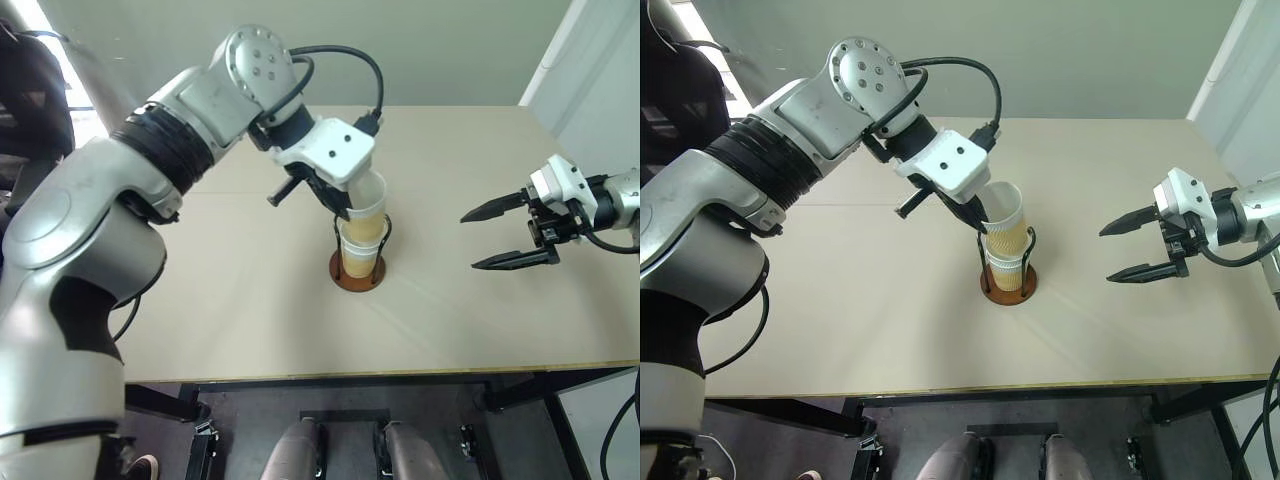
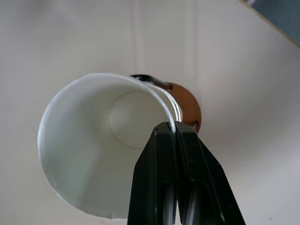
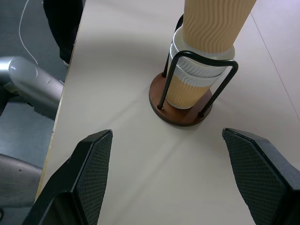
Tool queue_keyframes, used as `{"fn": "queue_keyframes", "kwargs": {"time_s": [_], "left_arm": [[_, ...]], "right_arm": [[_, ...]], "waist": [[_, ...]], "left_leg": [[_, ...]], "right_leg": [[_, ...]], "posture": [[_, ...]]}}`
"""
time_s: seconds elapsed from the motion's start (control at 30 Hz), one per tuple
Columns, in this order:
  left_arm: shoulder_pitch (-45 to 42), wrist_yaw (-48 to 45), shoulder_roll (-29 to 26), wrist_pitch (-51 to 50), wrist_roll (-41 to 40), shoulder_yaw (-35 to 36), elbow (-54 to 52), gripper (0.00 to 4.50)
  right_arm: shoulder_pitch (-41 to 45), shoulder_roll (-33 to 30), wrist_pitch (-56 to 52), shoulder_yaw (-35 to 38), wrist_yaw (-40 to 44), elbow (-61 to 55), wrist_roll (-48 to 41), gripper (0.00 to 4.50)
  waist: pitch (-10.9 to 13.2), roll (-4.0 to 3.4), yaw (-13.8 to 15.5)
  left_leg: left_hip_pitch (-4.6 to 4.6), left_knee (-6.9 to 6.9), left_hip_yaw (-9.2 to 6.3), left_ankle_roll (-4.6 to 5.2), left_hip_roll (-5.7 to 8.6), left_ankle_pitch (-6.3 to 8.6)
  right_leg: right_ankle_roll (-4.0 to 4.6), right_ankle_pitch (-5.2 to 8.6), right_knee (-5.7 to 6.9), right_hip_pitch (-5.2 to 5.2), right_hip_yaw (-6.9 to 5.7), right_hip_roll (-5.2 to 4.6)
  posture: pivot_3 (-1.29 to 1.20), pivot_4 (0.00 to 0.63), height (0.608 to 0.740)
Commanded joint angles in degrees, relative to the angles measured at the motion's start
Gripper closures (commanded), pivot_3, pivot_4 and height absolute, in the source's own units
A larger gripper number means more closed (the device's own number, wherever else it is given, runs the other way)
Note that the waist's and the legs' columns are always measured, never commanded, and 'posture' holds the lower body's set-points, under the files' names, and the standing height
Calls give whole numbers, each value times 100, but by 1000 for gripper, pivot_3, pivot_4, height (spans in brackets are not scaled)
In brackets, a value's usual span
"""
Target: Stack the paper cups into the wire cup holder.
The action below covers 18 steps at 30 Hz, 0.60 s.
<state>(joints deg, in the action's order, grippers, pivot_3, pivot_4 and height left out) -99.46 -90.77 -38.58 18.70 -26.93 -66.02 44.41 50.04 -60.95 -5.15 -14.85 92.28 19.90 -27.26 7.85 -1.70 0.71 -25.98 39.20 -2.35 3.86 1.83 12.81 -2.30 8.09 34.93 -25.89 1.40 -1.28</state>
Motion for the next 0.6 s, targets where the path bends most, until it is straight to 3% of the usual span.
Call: {"fn": "queue_keyframes", "kwargs": {"time_s": [0.03, 0.1, 0.2, 0.57, 0.6], "left_arm": [[-57, -173, 7, 135, 107, 60, 124, 4451], [-60, -173, 10, 153, 165, 3, 173, 4451], [-47, -173, 7, 106, 134, -33, 174, 3894], [16, -173, 37, -69, -118, 68, 71, 38], [30, -173, 25, -161, -188, 90, 39, 38]], "right_arm": [[7, -36, 8, 120, 22, -106, -38, 643], [2, -39, 10, 124, 22, -107, -30, 643], [-18, -65, 4, 126, 22, -123, -32, 643], [-83, -145, -9, 119, 22, -144, -25, 643], [-89, -139, -13, 125, 22, -143, -17, 643]], "waist": [[0, 0, 0], [0, 0, 2], [0, 0, 0], [0, 0, 0], [0, 0, 1]], "left_leg": [[0, 0, 0, 0, 0, 0], [-1, 0, 0, 0, 0, 0], [-1, -1, 0, 0, 0, 0], [-1, -1, 0, 0, 0, 0], [0, -1, 0, 0, 1, -1]], "right_leg": [[0, 0, 0, 0, 0, 0], [0, 0, -1, 0, 0, 0], [0, 0, -1, 0, 0, 0], [-1, -1, -1, 0, -1, 0], [-1, 0, -1, 0, -1, 1]], "posture": [[0, 150, 740], [0, 150, 740], [0, 150, 740], [0, 150, 740], [0, 150, 740]]}}
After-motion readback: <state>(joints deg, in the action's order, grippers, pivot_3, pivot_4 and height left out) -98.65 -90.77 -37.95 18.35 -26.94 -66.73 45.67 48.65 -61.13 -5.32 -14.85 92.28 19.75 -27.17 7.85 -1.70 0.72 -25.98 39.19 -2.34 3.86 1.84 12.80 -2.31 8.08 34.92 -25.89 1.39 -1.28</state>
